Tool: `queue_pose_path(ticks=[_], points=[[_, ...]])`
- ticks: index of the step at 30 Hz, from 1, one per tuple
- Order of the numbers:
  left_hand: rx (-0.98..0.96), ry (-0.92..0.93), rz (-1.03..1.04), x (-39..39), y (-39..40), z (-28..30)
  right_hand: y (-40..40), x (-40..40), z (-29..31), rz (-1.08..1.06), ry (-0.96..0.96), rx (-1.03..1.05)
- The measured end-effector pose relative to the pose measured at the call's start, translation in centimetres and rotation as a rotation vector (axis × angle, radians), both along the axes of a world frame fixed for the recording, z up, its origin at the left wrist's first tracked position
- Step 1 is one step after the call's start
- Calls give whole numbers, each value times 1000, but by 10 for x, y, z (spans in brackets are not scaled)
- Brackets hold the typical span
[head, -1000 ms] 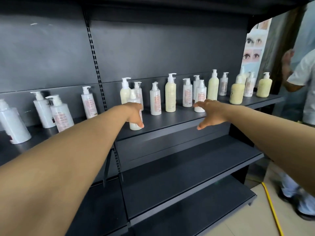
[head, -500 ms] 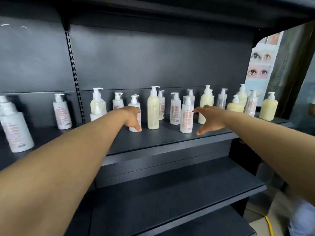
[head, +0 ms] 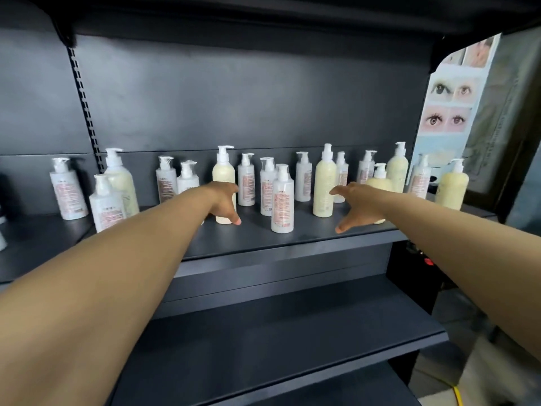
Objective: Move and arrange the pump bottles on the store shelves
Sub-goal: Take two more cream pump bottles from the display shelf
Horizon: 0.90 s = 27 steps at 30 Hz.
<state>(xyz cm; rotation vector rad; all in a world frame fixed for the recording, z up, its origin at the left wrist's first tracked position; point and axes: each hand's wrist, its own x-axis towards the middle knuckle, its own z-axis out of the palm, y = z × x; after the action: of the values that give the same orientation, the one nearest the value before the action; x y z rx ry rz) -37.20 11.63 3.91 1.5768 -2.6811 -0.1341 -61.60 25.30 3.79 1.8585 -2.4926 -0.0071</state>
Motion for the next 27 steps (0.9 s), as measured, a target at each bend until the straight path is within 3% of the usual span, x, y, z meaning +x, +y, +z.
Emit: queue_pose_path(ticks=[12,18,27], points=[[-137,-18,-82,-122,30,10,20,-125,-1,1,-13,-56],[-20,164,-69,-217,40,11,18,-232,8,52,17,-39],[97,216,13,-315,41,0,28,-357,9,51,-2,-45]])
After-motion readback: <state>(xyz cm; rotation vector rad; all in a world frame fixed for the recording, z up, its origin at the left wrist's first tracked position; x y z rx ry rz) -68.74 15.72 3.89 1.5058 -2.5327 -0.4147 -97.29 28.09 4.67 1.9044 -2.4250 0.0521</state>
